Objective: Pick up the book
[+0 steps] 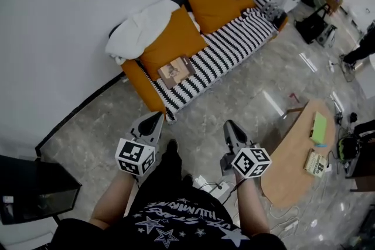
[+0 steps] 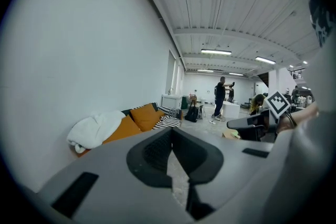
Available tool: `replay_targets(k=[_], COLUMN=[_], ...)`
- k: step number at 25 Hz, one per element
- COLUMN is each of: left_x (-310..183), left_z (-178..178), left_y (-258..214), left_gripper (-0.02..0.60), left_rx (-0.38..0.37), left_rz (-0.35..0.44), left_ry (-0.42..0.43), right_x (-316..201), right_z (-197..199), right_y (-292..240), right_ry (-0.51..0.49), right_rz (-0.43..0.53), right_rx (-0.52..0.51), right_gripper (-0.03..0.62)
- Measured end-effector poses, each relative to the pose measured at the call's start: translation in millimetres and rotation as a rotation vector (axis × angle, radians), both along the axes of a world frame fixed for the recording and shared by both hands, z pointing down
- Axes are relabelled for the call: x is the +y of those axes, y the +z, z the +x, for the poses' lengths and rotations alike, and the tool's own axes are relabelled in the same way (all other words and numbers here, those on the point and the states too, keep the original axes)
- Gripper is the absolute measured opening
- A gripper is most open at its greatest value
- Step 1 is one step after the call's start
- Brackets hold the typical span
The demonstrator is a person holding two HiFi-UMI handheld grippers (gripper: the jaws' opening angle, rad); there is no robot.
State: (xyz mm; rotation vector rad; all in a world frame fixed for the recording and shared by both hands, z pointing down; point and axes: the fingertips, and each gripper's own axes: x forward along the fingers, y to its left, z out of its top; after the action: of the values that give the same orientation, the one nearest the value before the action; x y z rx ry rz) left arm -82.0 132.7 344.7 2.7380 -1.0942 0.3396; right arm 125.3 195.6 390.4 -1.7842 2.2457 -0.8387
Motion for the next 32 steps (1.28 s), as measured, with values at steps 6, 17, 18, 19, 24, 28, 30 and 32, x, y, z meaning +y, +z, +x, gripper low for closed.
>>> replay_targets(k=[6,17,18,19,24,28,30,32], left_x=[-66,-164,-173,-181,-213,-232,-241,-247], left_z=[2,-1,-1,-2,-3,-7,-10,-13], left_y=[2,4,4,3,4,7,9,12], left_gripper=[0.006,0.006,0.006,0.006,0.006,0.006,0.006,0.006], left_rx=[0.017,0.029,0.032,0.033,0.027,0.035,0.033,0.038], left_rz=[0.002,-0.021,-0.020,-0.018,-0.008,-0.012,-0.014,-0.019], left_ry=[-0.003,0.010,0.011,0.012,0.048,0.064,0.064,0.061], right_x=[-65,-162,-170,-177,-209,-225,-229,-233], right_z=[7,2,2,1,-4,-12,-15,-17], right_y=[-2,-7,-8,-10,-14,-17,-17,-14], right_ry=[0.002,0.019,0.021,0.023,0.042,0.054,0.061,0.058], right_rz=[-0.005,-0.015,-0.016,-0.016,-0.022,-0.019,-0.021,-0.029], right_rx=[0.026,0.023,0.025,0.028,0.039,0.041,0.036,0.041], right_gripper=[0.034,0.034,0.034,0.034,0.034,0.034,0.034,0.034])
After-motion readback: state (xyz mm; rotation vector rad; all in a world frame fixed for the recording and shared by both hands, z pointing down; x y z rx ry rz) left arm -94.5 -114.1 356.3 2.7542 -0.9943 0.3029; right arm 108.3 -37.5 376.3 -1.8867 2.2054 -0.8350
